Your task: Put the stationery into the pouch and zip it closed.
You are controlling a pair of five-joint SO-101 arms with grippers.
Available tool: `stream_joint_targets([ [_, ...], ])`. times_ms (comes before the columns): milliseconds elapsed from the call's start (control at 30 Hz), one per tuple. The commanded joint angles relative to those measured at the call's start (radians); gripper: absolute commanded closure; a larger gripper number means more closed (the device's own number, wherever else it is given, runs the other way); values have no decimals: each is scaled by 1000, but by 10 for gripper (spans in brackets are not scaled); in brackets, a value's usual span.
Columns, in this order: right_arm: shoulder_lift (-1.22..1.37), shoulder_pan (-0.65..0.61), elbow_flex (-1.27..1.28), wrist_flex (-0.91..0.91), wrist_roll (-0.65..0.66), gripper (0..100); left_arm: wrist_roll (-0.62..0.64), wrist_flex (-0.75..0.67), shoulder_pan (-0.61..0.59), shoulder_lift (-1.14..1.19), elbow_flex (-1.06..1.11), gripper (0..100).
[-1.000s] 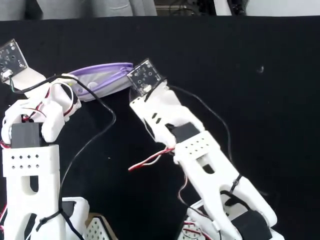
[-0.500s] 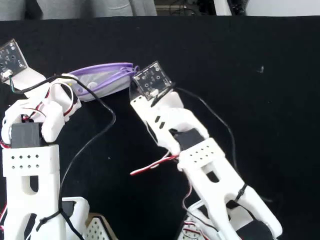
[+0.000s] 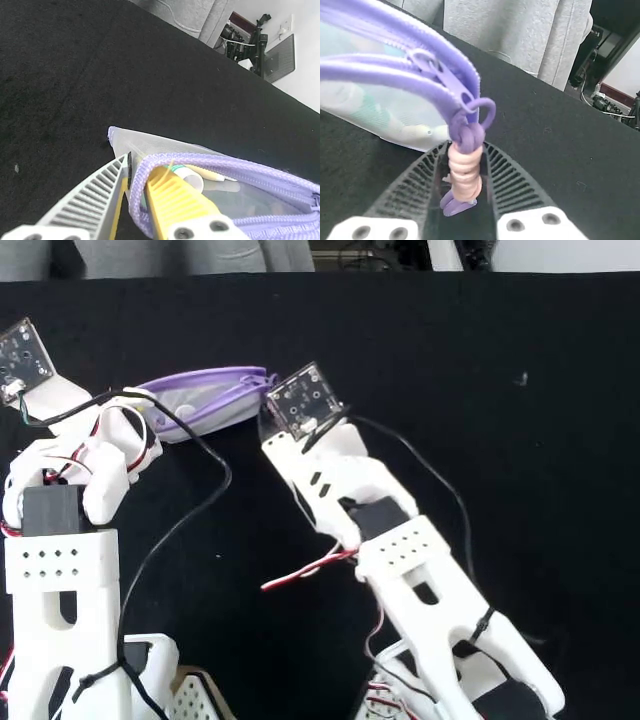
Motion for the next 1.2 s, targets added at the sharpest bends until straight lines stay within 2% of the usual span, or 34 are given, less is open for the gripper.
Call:
stream_joint_targets([
  [0, -41, 0, -8, 8, -5, 987, -6, -8, -16, 8, 4, 971],
  [133, -45, 2, -18, 25, -5, 987, -6, -8, -16, 8, 4, 971],
  [300, -39, 2, -148, 203, -12, 987, -11, -8, -16, 6, -7, 958],
  [467, -39, 2, -170, 226, -12, 987, -9, 44, -16, 6, -54, 820],
  [533, -44, 2, -173, 226, -12, 987, -8, 83, -16, 6, -93, 798],
  [900, -38, -3, -352, 374, -14, 987, -11, 238, -16, 6, -366, 794],
  [1167, -36, -5, -437, 393, -48, 987, -11, 364, -16, 6, -619, 794],
])
